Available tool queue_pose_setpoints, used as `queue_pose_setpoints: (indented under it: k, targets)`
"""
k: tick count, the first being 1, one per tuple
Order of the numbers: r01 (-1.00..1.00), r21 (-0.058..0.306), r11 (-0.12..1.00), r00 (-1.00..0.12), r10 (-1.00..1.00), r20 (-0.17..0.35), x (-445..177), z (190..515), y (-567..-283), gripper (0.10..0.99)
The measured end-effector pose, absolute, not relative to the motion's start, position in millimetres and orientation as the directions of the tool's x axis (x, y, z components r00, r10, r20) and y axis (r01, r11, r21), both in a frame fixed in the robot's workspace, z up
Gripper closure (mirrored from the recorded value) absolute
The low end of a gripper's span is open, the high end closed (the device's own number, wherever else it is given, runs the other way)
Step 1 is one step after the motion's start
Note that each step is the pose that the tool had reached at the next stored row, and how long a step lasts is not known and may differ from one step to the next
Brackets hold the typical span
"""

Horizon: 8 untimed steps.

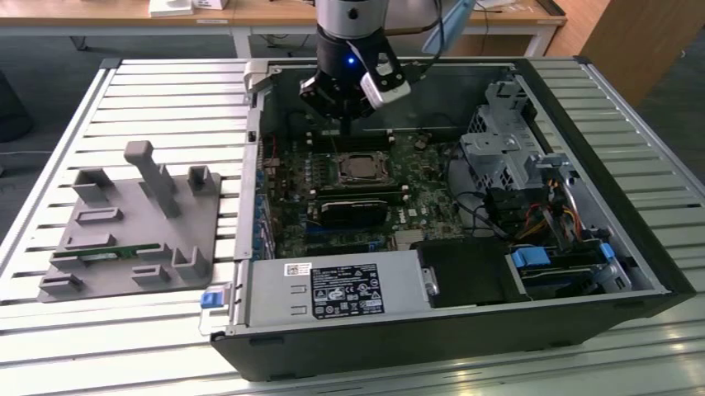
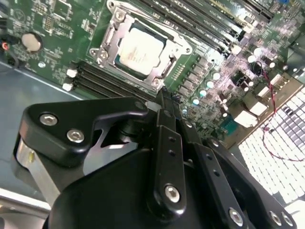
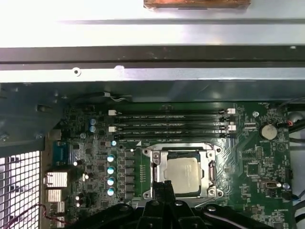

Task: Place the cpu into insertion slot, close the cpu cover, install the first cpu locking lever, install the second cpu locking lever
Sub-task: 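Install the first cpu locking lever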

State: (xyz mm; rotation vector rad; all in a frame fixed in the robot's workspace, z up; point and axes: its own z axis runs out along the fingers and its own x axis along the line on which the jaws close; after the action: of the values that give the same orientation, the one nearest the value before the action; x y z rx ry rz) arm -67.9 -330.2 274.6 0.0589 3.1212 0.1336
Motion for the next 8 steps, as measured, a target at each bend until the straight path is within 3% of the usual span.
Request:
queue_pose_setpoints:
  k: [8]
  targets:
    - [0.037,0.086,0.996,-0.999,0.038,-0.014,-80.6,268.3,-330.2,0.980]
